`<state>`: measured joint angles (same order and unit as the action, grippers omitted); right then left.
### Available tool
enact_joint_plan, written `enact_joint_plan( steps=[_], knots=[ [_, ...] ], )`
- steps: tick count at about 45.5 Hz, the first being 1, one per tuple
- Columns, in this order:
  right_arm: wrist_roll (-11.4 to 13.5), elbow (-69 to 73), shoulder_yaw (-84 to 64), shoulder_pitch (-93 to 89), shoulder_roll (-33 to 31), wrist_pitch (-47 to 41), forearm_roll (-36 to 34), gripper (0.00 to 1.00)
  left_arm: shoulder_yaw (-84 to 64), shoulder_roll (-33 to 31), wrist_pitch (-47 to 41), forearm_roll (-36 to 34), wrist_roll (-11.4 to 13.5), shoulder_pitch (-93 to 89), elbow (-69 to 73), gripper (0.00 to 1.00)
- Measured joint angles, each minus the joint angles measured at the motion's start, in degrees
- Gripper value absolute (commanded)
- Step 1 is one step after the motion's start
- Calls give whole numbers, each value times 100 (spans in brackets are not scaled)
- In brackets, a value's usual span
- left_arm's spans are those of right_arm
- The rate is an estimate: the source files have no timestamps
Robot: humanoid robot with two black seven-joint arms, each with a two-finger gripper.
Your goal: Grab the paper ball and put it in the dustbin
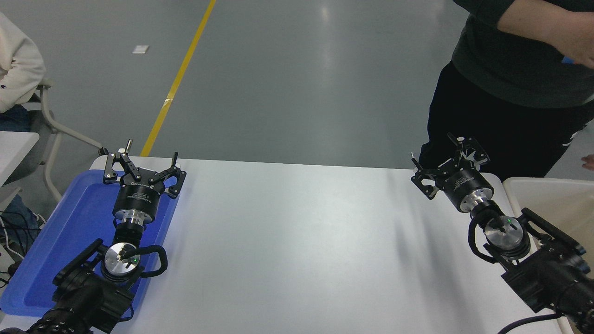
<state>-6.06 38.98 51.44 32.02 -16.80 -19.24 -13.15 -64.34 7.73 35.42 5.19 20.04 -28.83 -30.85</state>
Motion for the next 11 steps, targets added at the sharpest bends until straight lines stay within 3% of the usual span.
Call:
enact_joint_plan(
  steps=[11],
  knots=[
    [0,-17,0,-12,5,-36,-56,100,0,0,7,0,0,0,-1,100]
  ],
)
